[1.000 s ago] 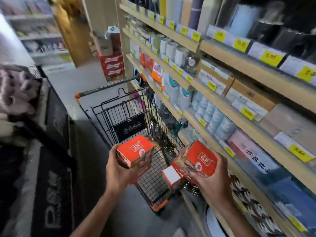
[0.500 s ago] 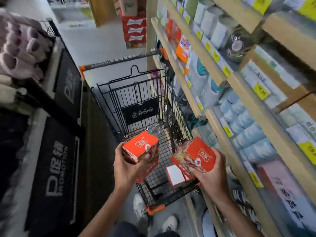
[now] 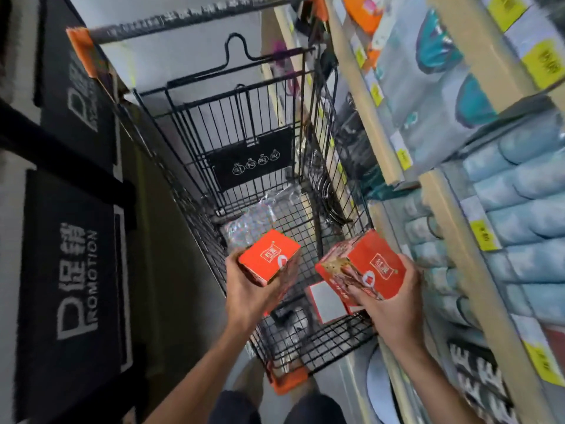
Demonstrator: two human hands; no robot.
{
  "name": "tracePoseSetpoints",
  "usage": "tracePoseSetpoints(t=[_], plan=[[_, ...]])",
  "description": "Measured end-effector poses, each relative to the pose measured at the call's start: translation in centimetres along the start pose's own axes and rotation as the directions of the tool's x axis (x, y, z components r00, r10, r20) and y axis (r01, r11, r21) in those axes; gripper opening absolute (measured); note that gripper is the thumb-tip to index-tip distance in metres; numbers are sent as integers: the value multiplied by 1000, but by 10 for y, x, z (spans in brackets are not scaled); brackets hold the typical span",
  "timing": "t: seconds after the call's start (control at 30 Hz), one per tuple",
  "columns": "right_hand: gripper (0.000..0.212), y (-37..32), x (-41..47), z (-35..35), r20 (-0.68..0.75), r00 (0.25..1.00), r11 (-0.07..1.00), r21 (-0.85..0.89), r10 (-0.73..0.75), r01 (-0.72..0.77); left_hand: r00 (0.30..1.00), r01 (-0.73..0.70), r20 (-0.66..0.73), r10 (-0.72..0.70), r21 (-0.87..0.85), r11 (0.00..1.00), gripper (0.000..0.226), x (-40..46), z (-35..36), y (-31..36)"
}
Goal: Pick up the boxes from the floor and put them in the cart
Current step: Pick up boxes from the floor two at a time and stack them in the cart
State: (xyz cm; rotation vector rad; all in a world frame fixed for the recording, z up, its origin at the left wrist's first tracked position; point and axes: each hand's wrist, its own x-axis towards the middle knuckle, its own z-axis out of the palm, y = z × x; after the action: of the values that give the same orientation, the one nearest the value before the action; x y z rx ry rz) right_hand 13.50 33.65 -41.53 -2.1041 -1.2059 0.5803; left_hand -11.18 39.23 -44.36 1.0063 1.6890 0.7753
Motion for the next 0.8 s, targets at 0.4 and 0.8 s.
tracePoseSetpoints(t=[0.4, 0.8], plan=[[106, 64, 40, 53, 44, 993, 993, 40, 113, -114, 975, 195, -144, -169, 188, 963, 106, 32, 90, -104], [113, 104, 51, 82, 106, 977, 979, 67, 183, -191, 926, 349, -205, -315, 156, 924, 102, 9, 147, -183]])
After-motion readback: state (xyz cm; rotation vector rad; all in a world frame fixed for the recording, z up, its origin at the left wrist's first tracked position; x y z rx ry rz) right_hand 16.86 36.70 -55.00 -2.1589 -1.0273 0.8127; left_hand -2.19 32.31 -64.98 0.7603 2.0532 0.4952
